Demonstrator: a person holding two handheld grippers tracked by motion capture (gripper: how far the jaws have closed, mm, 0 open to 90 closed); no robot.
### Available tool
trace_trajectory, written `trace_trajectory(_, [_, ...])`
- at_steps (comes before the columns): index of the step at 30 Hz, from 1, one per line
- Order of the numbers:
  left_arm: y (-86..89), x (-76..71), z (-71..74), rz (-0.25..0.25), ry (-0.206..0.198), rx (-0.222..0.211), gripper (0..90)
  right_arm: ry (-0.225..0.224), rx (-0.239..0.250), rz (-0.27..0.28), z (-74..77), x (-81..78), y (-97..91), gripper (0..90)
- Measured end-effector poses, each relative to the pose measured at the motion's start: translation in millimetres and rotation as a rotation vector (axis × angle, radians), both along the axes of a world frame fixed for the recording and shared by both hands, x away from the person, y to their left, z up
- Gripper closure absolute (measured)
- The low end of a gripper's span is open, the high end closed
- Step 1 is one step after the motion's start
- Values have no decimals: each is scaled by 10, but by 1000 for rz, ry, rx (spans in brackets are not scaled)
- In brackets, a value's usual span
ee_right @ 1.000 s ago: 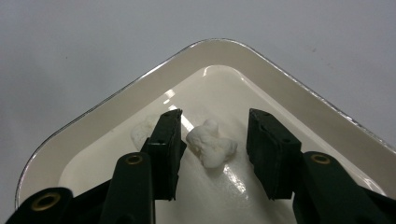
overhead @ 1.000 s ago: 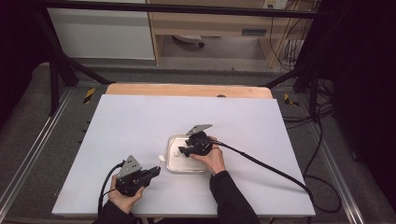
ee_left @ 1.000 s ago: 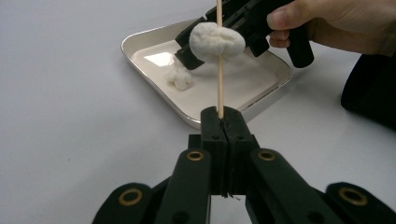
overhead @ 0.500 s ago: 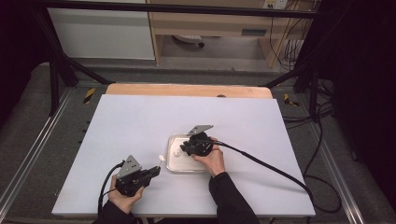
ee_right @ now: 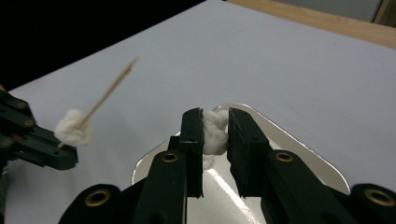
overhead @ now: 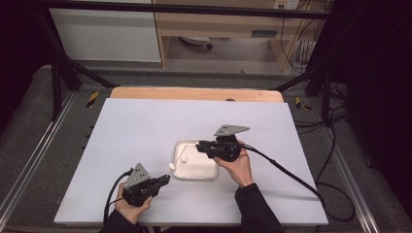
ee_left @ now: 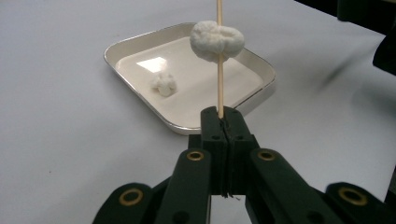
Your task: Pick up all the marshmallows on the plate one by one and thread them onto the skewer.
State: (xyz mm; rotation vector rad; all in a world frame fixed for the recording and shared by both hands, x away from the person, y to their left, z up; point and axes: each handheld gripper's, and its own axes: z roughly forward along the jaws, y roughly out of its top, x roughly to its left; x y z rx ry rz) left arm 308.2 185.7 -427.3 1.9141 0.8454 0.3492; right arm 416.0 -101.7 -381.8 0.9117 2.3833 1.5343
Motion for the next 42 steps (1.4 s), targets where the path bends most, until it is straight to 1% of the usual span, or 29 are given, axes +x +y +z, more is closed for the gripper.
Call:
trace_trajectory(2, [-20,-12,4,-9,-2,0,887,0,36,6,62,-49,-61,761])
trace_trajectory(4, [-39,-23,9,-20,-5,0,887,-4,59,15,117,-90,-113,761])
trace_trajectory(9, [-78,-49,19,-44,-17,0,887,-3,137,38,236,-169,-216,761])
trace_trajectory(16, [-117,-77,28,-66,-35,2,887,9,214,67,319,-212,-254,761])
trace_trajectory(22, [-128,-84,31,-77,-40,3,887,27,224,80,281,-202,-222,760])
trace_trajectory(28, [-129,-87,32,-78,-45,6,887,53,246,101,249,-192,-189,761])
trace_trajectory(34, [-125,-89,33,-81,-48,7,887,66,254,115,222,-190,-168,768])
trace_trajectory(42, [-130,-103,31,-95,-69,6,888,87,269,133,201,-192,-147,793])
